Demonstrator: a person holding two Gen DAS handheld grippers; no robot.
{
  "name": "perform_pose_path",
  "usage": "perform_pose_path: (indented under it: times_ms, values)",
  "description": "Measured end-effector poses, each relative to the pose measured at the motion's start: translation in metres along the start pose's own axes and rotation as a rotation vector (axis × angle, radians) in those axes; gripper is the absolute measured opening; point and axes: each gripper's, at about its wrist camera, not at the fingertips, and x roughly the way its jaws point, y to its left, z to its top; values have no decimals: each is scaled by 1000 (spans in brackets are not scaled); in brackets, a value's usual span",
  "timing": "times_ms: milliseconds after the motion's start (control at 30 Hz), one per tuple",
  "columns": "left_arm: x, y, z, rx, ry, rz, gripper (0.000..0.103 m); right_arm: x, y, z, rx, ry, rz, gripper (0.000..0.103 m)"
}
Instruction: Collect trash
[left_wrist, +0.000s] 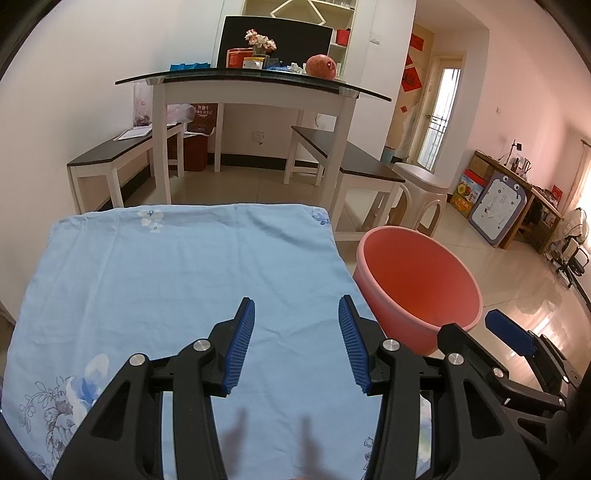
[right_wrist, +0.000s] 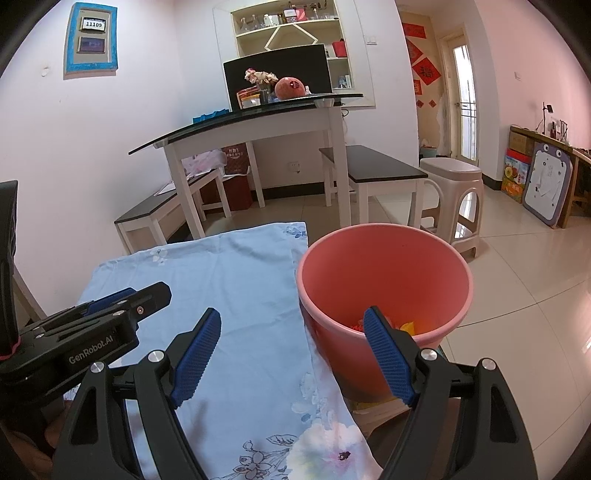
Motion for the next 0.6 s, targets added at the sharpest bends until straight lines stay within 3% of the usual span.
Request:
perform_pose_path:
  times_ms: [600]
  values:
    - [0, -3, 2, 13, 2, -9, 48, -1, 1, 3, -2, 14, -2, 78]
